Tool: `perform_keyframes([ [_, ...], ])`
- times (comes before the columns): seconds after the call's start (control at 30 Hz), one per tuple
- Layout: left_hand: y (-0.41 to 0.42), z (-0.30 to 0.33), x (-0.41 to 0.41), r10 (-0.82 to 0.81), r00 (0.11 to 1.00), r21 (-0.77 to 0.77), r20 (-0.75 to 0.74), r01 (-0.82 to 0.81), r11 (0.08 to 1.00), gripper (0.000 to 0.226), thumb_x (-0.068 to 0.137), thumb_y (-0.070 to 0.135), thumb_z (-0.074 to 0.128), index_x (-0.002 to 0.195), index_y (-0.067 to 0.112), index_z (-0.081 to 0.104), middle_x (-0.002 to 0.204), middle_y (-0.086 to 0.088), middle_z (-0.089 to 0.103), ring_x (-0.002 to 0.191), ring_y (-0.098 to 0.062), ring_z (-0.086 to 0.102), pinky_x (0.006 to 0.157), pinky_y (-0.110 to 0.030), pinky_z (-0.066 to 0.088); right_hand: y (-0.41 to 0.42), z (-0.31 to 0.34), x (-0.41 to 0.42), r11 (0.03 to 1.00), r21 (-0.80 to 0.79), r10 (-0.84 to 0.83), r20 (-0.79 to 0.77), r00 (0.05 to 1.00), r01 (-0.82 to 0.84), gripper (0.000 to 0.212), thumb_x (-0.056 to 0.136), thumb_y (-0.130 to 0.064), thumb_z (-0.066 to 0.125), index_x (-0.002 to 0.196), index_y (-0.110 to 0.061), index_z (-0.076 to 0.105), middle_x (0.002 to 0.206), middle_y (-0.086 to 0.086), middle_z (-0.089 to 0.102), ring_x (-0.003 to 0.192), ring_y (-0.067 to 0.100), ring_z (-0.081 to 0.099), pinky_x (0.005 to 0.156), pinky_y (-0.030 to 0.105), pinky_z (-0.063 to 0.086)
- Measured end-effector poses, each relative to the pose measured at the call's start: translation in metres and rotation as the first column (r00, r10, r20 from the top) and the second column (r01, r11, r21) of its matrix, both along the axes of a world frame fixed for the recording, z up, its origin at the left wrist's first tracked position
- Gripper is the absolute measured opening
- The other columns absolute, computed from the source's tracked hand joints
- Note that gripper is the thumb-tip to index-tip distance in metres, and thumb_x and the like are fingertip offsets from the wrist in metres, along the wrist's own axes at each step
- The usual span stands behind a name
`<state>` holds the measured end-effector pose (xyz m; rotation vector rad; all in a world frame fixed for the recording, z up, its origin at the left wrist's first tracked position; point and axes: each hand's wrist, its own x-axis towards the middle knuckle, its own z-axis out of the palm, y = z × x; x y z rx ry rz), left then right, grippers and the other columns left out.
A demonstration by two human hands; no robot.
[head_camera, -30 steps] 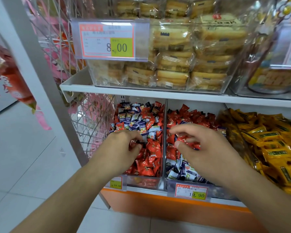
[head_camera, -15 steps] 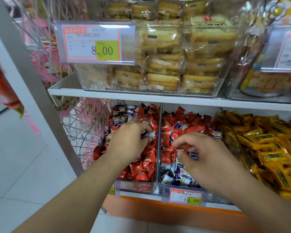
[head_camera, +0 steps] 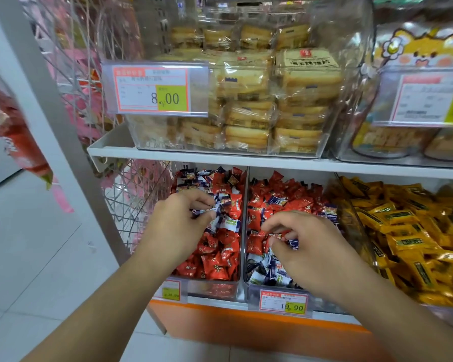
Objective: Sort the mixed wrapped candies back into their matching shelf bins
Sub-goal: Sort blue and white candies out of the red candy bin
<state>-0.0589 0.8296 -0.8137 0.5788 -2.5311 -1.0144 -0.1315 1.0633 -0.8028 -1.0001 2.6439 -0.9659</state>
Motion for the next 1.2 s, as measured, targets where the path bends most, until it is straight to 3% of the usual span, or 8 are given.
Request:
perform_keyframes([
  [0.13,0.025,0.026,0.004,-0.076,0.990,0.366,-0.116,0.113,0.924,0.018,0.085,0.037,0.083,0.097,0.031,0.071,0.085,0.004,0.078,0.086,-0.011,0.073,0.079,-0.034,0.054,0.003,0.003,0.002,0.990,-0.140,0.031,-0.035,0.999,-0.035,0.044,0.096,-0.025,0.070,0.134,-0.043,0.055,0.112,-0.026,0.060,0.111,-0.006,0.055,0.095,0.017,0.049],
  [0.27,0.058,0.035,0.005,-0.205,0.975,0.460,-0.088,0.222,0.860,0.027,0.085,0.036,0.081,0.107,0.025,0.068,0.077,0.003,0.078,0.070,-0.003,0.071,0.070,-0.022,0.046,0.007,0.009,0.007,0.984,-0.158,0.057,-0.151,0.987,-0.081,0.032,0.090,-0.035,0.076,0.117,-0.047,0.062,0.104,-0.024,0.063,0.104,0.002,0.059,0.084,0.022,0.050],
  [0.4,0.063,0.033,0.003,-0.248,0.968,0.415,-0.041,0.243,0.877,0.025,0.092,0.043,0.072,0.110,0.028,0.066,0.081,0.007,0.079,0.070,0.003,0.069,0.070,-0.021,0.043,0.012,0.010,0.001,0.991,-0.131,-0.035,-0.244,0.969,0.003,0.018,0.090,-0.036,0.075,0.104,-0.041,0.065,0.094,-0.021,0.065,0.092,0.003,0.062,0.076,0.027,0.053],
  [0.57,0.029,0.011,-0.005,-0.093,0.995,0.094,-0.025,0.095,0.991,0.003,0.097,0.037,0.067,0.098,0.039,0.065,0.090,0.018,0.073,0.087,0.007,0.065,0.073,-0.021,0.048,0.022,0.015,-0.012,0.976,0.159,-0.120,-0.163,0.979,0.146,0.042,0.098,-0.032,0.067,0.137,-0.038,0.053,0.142,-0.013,0.053,0.117,0.008,0.057,0.105,0.030,0.048],
  [0.77,0.020,-0.010,-0.017,-0.205,0.953,-0.176,0.225,0.246,0.953,0.033,0.096,0.032,0.070,0.129,0.034,0.065,0.113,0.017,0.060,0.090,0.006,0.057,0.083,-0.009,0.048,0.016,0.014,-0.005,0.972,0.206,-0.092,-0.115,0.989,0.114,0.029,0.101,-0.033,0.062,0.129,-0.036,0.058,0.139,-0.014,0.052,0.121,0.008,0.053,0.104,0.024,0.044],
  [0.83,0.019,-0.014,-0.024,-0.203,0.939,-0.207,0.278,0.265,0.942,0.038,0.095,0.032,0.072,0.133,0.030,0.065,0.127,0.009,0.060,0.103,-0.006,0.058,0.086,-0.011,0.041,0.015,0.014,-0.005,0.972,0.206,-0.099,-0.095,0.991,0.117,0.025,0.101,-0.033,0.062,0.126,-0.036,0.058,0.135,-0.015,0.053,0.113,0.007,0.056,0.099,0.022,0.045],
  [1.0,0.012,-0.016,-0.024,-0.132,0.973,-0.245,0.187,0.177,0.953,0.019,0.093,0.033,0.075,0.111,0.030,0.071,0.104,0.012,0.063,0.086,-0.002,0.060,0.070,-0.017,0.047,0.015,0.011,-0.005,0.972,0.197,-0.113,-0.090,0.989,0.129,0.021,0.102,-0.032,0.061,0.123,-0.034,0.061,0.136,-0.015,0.055,0.121,0.007,0.054,0.101,0.023,0.045],
  [1.2,0.004,0.004,-0.006,-0.073,0.997,-0.007,0.034,0.073,0.997,0.010,0.091,0.040,0.075,0.097,0.042,0.067,0.095,0.016,0.068,0.083,0.001,0.066,0.061,-0.017,0.043,0.010,0.011,-0.002,0.987,0.140,-0.071,-0.097,0.993,0.084,0.022,0.101,-0.030,0.061,0.122,-0.036,0.062,0.125,-0.017,0.056,0.117,0.005,0.055,0.101,0.023,0.047],
])
